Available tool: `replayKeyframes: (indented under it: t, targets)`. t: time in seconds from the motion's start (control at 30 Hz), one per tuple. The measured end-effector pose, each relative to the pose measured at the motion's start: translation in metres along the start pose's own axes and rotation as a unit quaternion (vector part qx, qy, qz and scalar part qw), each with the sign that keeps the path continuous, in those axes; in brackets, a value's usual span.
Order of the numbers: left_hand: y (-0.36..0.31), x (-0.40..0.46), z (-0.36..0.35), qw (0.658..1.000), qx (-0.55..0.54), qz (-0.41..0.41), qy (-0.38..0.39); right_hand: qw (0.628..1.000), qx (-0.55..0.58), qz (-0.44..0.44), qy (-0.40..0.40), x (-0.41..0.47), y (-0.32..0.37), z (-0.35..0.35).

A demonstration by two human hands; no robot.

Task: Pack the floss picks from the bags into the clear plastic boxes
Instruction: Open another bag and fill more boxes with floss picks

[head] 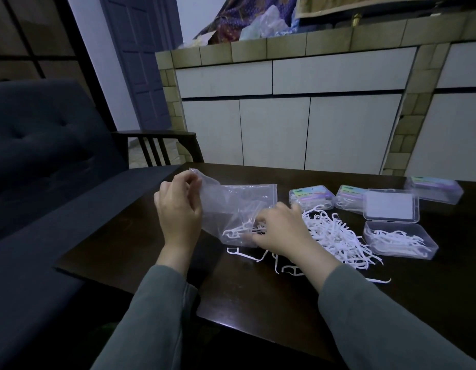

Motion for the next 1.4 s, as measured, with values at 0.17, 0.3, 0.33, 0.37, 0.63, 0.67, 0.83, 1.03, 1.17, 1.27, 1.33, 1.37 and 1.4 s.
replayKeyframes:
  t: [0.17, 0.3, 0.33, 0.37, 0.63, 0.67, 0.83, 1.03, 1.17, 1.27, 1.33, 1.37, 1.4]
  targets:
    - [-0.002, 0.002, -0.001, 0.999, 0.012, -0.032, 0.013, 0.999, -0.048, 0.014, -0.012, -0.001, 0.007, -0.001]
    - [0.000, 0.003, 0.002, 0.999, 0.034, -0.029, 0.013, 0.994, -0.097, 0.008, -0.045, -0.003, 0.001, 0.010]
    - [0.000, 0.003, 0.003, 0.999, 0.037, -0.025, 0.010, 0.992, -0.113, -0.003, -0.050, -0.002, -0.004, 0.012]
    - [0.000, 0.003, 0.004, 0.999, 0.040, -0.021, 0.007, 0.990, -0.130, -0.018, -0.053, -0.001, -0.008, 0.014]
    - [0.002, 0.006, 0.012, 0.999, 0.052, -0.007, -0.006, 0.993, -0.081, -0.047, -0.076, -0.001, -0.013, 0.022]
    - [0.001, 0.007, 0.013, 0.999, 0.051, -0.007, -0.007, 0.997, -0.034, -0.023, -0.067, -0.001, -0.006, 0.017]
    - [-0.004, 0.005, 0.012, 0.999, 0.043, -0.014, -0.004, 1.000, -0.004, 0.005, 0.004, 0.005, 0.002, -0.014]
    - [0.000, 0.000, 0.009, 0.996, 0.083, -0.015, 0.015, 0.996, -0.073, 0.050, -0.034, 0.000, 0.012, -0.003]
    - [0.004, 0.000, 0.013, 0.995, 0.101, -0.006, 0.012, 0.991, -0.101, 0.045, -0.077, -0.002, 0.002, 0.010]
    - [0.006, -0.001, 0.015, 0.994, 0.104, 0.000, 0.013, 0.984, -0.150, -0.027, -0.088, 0.001, -0.023, 0.023]
    - [0.008, -0.001, 0.014, 0.994, 0.105, 0.005, 0.010, 0.980, -0.160, -0.087, -0.083, 0.000, -0.040, 0.031]
    - [0.008, -0.001, 0.014, 0.995, 0.103, 0.008, 0.007, 0.980, -0.147, -0.107, -0.083, 0.000, -0.044, 0.033]
    - [0.007, -0.001, 0.014, 0.995, 0.100, 0.010, 0.004, 0.982, -0.123, -0.114, -0.088, 0.000, -0.044, 0.035]
Point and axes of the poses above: each hand's wrist, its own x-axis towards the middle knuckle, its own z-axis out of the back of the hand, y = z × x, the point moved 10 cm from there along x, towards the middle knuckle, and after that the axes turned 15 degrees about -z, right-handed, at the moved point
